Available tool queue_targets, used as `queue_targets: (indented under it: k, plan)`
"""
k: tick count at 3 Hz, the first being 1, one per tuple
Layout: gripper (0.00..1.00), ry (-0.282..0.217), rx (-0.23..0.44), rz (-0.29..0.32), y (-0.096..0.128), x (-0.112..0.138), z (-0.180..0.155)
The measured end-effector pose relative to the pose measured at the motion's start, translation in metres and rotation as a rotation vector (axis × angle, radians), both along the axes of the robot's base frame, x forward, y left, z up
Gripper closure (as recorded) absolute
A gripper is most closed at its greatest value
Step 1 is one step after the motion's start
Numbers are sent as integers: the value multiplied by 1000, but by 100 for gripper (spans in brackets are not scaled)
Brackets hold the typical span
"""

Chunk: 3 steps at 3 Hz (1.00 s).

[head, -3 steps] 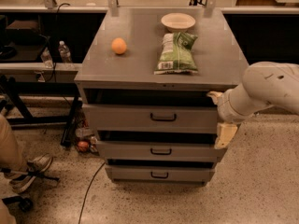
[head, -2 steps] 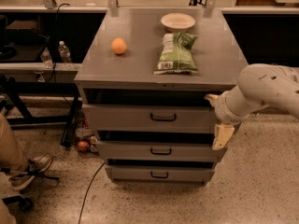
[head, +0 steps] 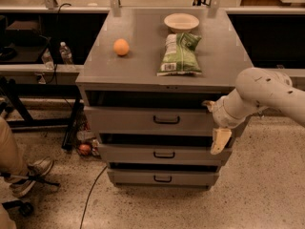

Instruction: Open top drawer

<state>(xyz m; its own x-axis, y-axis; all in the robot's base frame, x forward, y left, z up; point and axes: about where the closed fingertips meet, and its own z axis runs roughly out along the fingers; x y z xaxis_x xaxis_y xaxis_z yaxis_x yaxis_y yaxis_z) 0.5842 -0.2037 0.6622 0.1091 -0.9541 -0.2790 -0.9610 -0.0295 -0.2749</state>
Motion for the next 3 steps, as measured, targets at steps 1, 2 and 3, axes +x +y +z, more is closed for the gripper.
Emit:
queue_targets:
  k: [1, 2, 3]
  plan:
    - [0, 13, 8, -1, -2, -3, -5]
    - [2, 25, 14, 2, -2, -7, -11]
    - [25, 40, 25, 8, -3, -12, -18]
